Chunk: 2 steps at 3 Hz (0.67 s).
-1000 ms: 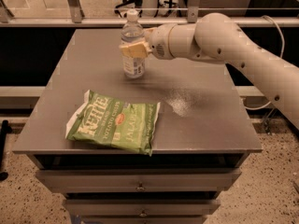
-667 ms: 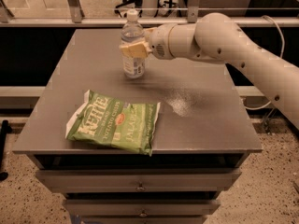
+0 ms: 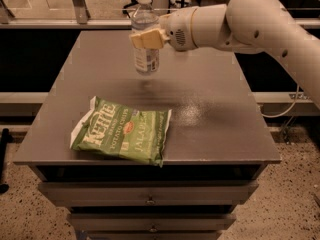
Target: Move blue plastic bottle near green jalapeno chip bag
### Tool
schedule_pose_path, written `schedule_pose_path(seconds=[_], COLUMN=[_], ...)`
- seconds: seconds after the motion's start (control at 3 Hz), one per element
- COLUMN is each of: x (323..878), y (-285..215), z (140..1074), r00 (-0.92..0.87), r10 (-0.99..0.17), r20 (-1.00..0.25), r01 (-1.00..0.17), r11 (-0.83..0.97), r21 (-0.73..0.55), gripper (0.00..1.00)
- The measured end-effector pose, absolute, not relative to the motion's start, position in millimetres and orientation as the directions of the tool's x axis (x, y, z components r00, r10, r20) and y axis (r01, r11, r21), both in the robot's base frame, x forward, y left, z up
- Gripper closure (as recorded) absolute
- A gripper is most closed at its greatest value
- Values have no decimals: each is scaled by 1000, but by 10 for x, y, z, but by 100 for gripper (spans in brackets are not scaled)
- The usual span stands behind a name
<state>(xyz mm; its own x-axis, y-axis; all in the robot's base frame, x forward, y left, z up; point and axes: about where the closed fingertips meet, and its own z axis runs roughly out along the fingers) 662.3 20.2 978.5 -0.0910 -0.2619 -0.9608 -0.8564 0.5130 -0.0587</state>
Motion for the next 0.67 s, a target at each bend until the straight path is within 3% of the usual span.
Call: schedule_pose_path(seconds=[0.33,0.67], x=[6550,6457], y=[204,116], z=[9737,9698], r00=[-126,-155], r10=[-251,-235], r20=[-960,-960], r01=[-855,-838], r11=[517,545], r21=[-23,2], gripper=[42,64])
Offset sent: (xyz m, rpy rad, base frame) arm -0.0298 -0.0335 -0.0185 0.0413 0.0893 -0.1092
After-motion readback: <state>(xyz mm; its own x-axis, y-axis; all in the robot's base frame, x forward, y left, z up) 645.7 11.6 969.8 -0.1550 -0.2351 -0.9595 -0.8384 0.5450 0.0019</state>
